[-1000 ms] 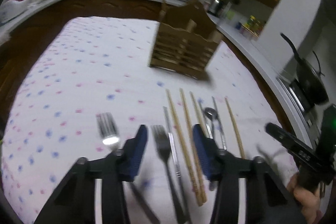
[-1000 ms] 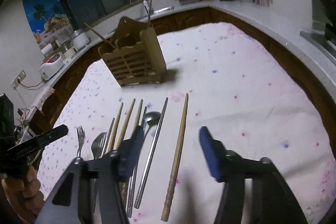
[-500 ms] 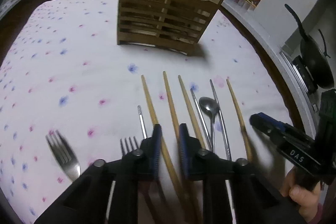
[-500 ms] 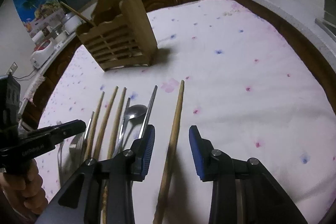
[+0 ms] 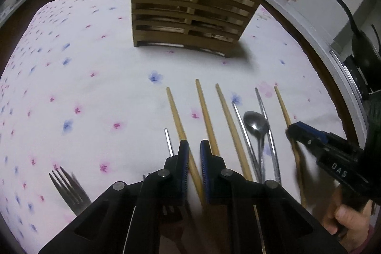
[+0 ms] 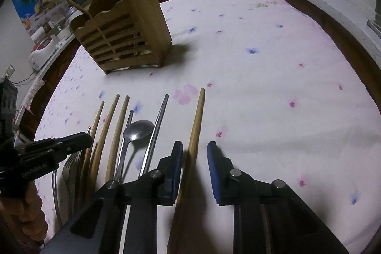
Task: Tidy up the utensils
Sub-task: 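Grasp a wooden chopstick with the right tool while the left tool grasps another wooden chopstick, then lift both wooden chopsticks and lower them into the wooden holder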
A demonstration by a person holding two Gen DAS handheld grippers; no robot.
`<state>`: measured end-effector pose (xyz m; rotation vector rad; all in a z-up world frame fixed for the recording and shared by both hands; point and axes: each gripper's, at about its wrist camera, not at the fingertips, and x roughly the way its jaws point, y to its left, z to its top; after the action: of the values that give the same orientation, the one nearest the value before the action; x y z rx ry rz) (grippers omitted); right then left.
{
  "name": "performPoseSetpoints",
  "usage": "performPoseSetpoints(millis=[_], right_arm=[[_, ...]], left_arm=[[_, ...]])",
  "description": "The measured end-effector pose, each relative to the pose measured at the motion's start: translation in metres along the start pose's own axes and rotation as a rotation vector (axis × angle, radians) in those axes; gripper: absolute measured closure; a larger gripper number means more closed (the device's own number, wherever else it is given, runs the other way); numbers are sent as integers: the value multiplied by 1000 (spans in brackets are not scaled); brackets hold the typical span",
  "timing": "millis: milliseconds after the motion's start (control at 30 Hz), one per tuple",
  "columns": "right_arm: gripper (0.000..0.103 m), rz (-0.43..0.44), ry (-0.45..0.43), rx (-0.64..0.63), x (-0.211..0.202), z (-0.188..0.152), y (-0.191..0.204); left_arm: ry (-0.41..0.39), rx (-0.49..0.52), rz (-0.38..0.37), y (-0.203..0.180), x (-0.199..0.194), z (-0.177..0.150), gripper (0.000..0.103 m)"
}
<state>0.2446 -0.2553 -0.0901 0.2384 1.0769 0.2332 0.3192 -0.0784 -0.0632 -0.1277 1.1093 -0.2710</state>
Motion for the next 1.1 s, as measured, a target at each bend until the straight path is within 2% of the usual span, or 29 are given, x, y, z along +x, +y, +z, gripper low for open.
performPoseSetpoints(millis=[100,433,567,633,800,1100], right_arm=[[81,-3,0,-8,2,1,1],[81,-18,17,-62,13,12,9],[92,-73,12,-112,15,12,15],[95,-52,14,-88,14,13,11],[97,26,-18,-23,-7,12,4],[97,80,-123,-29,-66,8,13]], left_arm=[[8,-7,-10,2,4,-2,90],[31,88,66,-18,15,11,92],[10,113,86,-25,15,9,96],[7,106,87,-27,14,9,96],[-19,48,27,-19,0,7,98],[-175,-7,-95,-11,-79,-14,98]])
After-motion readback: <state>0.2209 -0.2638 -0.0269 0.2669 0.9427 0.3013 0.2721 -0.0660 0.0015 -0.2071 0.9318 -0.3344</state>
